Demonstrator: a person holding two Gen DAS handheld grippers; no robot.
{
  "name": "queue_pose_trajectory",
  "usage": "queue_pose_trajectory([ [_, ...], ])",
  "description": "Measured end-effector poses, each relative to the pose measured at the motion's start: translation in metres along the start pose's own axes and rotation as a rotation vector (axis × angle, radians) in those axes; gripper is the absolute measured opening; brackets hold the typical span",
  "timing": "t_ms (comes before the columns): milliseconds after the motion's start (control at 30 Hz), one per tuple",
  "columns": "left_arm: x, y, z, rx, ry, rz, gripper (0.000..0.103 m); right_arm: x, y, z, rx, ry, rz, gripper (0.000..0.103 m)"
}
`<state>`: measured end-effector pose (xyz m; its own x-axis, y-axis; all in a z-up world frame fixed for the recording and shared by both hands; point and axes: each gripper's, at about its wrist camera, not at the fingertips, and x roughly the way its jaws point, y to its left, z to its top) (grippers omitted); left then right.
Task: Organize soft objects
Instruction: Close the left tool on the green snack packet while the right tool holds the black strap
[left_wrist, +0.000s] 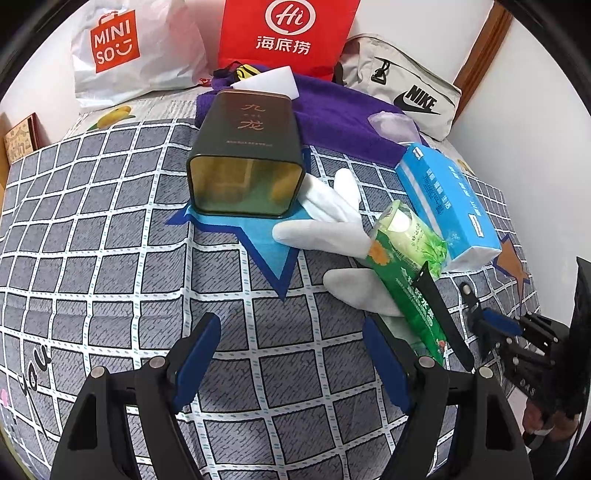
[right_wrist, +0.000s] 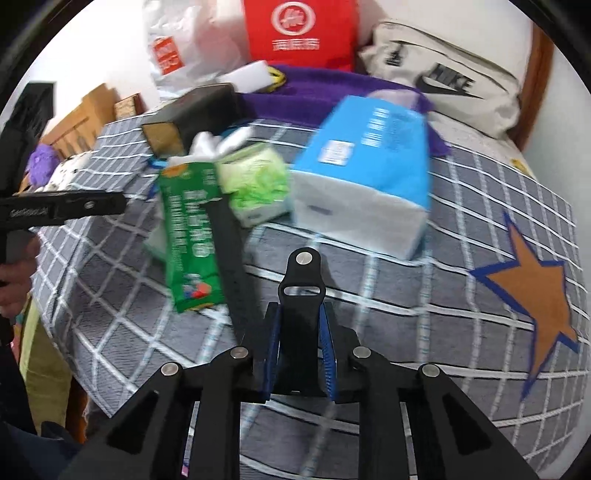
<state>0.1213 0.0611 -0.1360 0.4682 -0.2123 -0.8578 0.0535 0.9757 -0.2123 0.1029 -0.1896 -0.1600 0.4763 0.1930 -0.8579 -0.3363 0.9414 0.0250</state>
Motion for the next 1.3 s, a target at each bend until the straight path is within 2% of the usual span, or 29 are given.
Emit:
queue_pose_trajectory([
  [100,0.001,0.000,-0.001,-0.002,0.005,0.001,0.078,0.007,-0.007,-0.001,0.019,0.024,-0.014,0.021],
  [267,0.003,0.000,0.000,-0.007,0.008,0.000,0.078,0.009,-0.003,-0.002,0.001,0.017,-0.032,0.023],
  [567,0.004,-0.011,-0.001,0.015,0.009,-0.013,0.078,0.009,-0.006,-0.004,0.018,-0.028,-0.023,0.022],
  [733,-0.002,-0.020,0.000,0.041,-0.007,-0.043,0.078,-0.001,-0.012,-0.005,0.047,-0.035,0.015,0.021],
  [1000,0.012,-0.034,0.016,0.041,-0.008,-0.048,0.078,-0.017,-0.021,-0.006,0.046,-0.066,0.019,0.021],
  [1100,0.015,-0.042,0.023,0.032,-0.019,-0.074,0.078,-0.016,-0.026,-0.007,0.056,-0.062,0.032,0.021],
  [1200,0.023,-0.052,0.027,0.047,-0.021,-0.069,0.076,-0.012,-0.028,-0.007,0.061,-0.054,0.042,0.021],
  [1267,0.028,-0.054,0.028,0.044,-0.026,-0.068,0.070,-0.009,-0.030,-0.007,0.062,-0.050,0.045,0.021],
  [1300,0.031,-0.055,0.029,0.042,-0.024,-0.080,0.061,-0.008,-0.030,-0.007,0.062,-0.047,0.048,0.022],
])
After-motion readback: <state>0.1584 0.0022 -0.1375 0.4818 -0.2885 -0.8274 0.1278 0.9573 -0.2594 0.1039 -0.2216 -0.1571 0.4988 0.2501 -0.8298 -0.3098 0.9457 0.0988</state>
